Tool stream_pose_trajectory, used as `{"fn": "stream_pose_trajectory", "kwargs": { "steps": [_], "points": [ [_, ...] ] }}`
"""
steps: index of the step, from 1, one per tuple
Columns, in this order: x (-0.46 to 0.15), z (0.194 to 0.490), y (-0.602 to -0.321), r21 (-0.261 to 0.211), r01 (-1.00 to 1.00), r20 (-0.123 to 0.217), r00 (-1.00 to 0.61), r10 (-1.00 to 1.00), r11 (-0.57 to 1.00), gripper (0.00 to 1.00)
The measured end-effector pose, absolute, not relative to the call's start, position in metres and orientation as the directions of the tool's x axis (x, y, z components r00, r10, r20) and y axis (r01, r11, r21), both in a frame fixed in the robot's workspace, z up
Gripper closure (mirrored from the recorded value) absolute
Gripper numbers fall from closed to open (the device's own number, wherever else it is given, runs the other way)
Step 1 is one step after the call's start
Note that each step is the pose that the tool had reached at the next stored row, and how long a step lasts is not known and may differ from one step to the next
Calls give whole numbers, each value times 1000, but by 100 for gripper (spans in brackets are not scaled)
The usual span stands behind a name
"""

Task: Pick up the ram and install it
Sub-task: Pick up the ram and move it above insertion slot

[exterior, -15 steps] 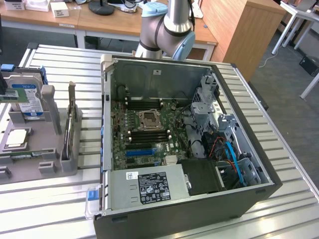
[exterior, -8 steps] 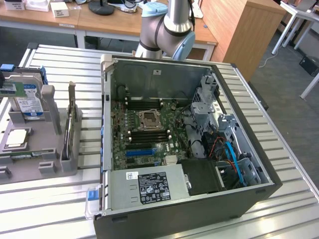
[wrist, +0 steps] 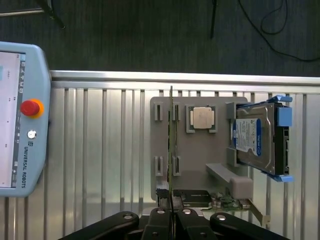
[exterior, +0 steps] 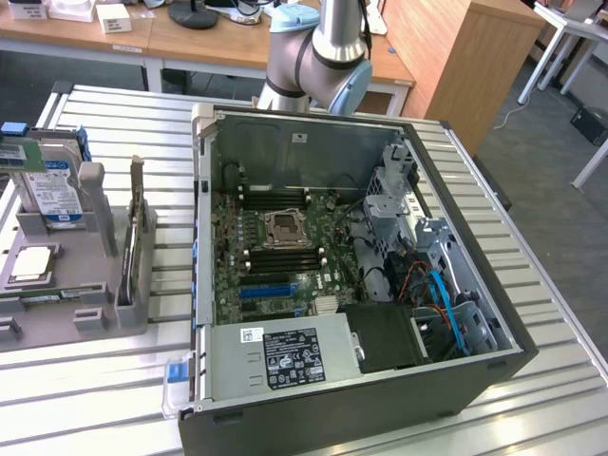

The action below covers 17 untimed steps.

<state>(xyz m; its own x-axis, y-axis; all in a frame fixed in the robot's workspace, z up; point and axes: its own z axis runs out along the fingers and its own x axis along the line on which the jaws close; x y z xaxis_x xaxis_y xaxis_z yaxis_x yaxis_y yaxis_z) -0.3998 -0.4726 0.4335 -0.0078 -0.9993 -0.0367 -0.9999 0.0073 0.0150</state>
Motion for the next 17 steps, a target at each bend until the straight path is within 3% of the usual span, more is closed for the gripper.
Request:
{"fn": "stream_pose_trajectory", "kwargs": {
  "steps": [17],
  "points": [
    [-373, 434, -473, 15, -1000, -37, -8, -999, 7, 88]
  ]
}}
